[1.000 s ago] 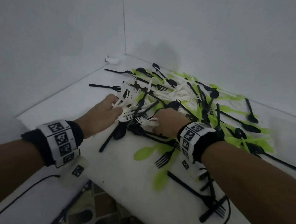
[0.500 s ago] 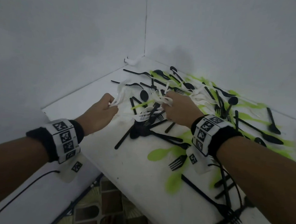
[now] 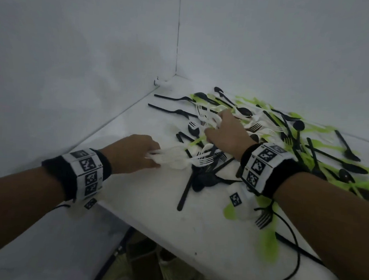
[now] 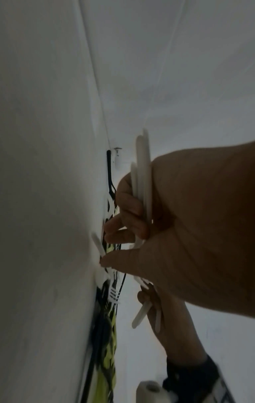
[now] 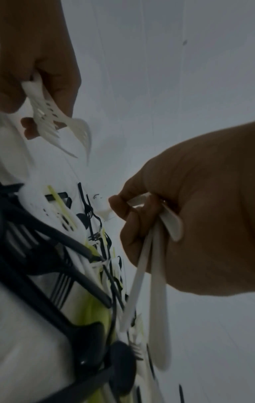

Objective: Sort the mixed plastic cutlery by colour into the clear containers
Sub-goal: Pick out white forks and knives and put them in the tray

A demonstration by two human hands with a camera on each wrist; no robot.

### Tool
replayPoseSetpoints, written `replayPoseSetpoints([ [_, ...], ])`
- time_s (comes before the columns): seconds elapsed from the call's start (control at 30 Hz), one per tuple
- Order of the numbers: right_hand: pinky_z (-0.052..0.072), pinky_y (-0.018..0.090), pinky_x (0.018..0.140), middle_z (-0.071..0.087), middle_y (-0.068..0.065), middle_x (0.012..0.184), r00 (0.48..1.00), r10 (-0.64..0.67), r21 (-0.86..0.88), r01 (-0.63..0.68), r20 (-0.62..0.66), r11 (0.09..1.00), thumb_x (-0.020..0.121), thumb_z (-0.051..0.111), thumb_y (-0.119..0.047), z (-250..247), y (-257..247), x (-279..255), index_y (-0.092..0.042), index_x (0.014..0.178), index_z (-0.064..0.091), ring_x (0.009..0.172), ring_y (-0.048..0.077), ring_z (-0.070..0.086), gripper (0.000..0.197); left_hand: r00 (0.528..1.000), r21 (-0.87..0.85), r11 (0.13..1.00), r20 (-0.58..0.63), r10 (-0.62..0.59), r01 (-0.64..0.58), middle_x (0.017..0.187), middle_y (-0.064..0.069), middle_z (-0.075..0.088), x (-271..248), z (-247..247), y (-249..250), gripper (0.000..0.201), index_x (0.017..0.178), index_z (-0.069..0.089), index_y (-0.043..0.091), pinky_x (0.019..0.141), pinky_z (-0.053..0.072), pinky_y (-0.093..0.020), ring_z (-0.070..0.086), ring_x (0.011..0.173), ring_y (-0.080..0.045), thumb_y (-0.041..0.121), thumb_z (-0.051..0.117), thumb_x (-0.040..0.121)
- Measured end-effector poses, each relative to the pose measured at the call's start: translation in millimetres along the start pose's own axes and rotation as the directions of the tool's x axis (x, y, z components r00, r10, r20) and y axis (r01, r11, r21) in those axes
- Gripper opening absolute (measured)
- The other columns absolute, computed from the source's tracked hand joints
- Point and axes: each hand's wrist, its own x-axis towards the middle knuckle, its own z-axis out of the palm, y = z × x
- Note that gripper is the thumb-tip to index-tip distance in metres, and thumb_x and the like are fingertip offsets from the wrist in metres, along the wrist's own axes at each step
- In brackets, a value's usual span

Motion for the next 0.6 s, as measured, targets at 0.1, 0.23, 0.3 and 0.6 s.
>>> replayPoseSetpoints([
  [0.1,0.052,0.037,0.080,0.067,0.004,0.101,0.998,0.061,-0.049,-0.061,-0.001,0.997,0.090,0.059,-0.025,14,-2,-2,-0.014,0.105,0.053,0.095,0.025,0.063,0.020,0.998,0.016,0.998,0.021,0.064,-0.064,0.086,0.012,0.055,3,5,-9,0.018,0.090,0.062,0.023,0.077,0.041,-0.029,0.054,0.083,-0.013,0.040,0.067,0.095],
  [0.23,0.053,0.040,0.078,0.068,0.011,0.096,0.993,0.109,-0.030,-0.110,-0.038,0.993,0.091,0.054,-0.023,25,-7,-6,-0.008,0.087,0.058,0.093,0.032,0.065,0.017,0.988,-0.034,0.988,0.004,0.152,-0.152,0.085,0.002,0.058,5,7,-20,0.020,0.088,0.056,0.012,0.072,0.040,-0.020,0.053,0.079,-0.018,0.027,0.068,0.093],
  [0.3,0.055,0.046,0.085,0.067,0.012,0.099,0.986,0.156,0.015,-0.156,-0.053,0.988,0.093,0.052,-0.029,28,-7,-9,-0.012,0.088,0.051,0.095,0.032,0.064,0.018,0.986,-0.055,0.985,0.006,0.167,-0.166,0.083,0.003,0.053,4,3,-24,0.024,0.083,0.048,0.018,0.066,0.035,-0.016,0.049,0.075,-0.016,0.024,0.069,0.091],
  [0.6,0.059,0.053,0.085,0.065,0.003,0.098,0.953,0.268,0.153,-0.246,-0.144,0.957,0.089,0.056,-0.040,23,1,-17,-0.019,0.118,0.045,0.090,0.026,0.067,0.038,0.969,-0.142,0.990,0.247,0.013,0.023,0.070,0.007,0.039,10,-19,-45,0.041,0.073,0.032,0.020,0.063,0.032,-0.032,0.036,0.064,-0.014,0.045,0.062,0.085],
])
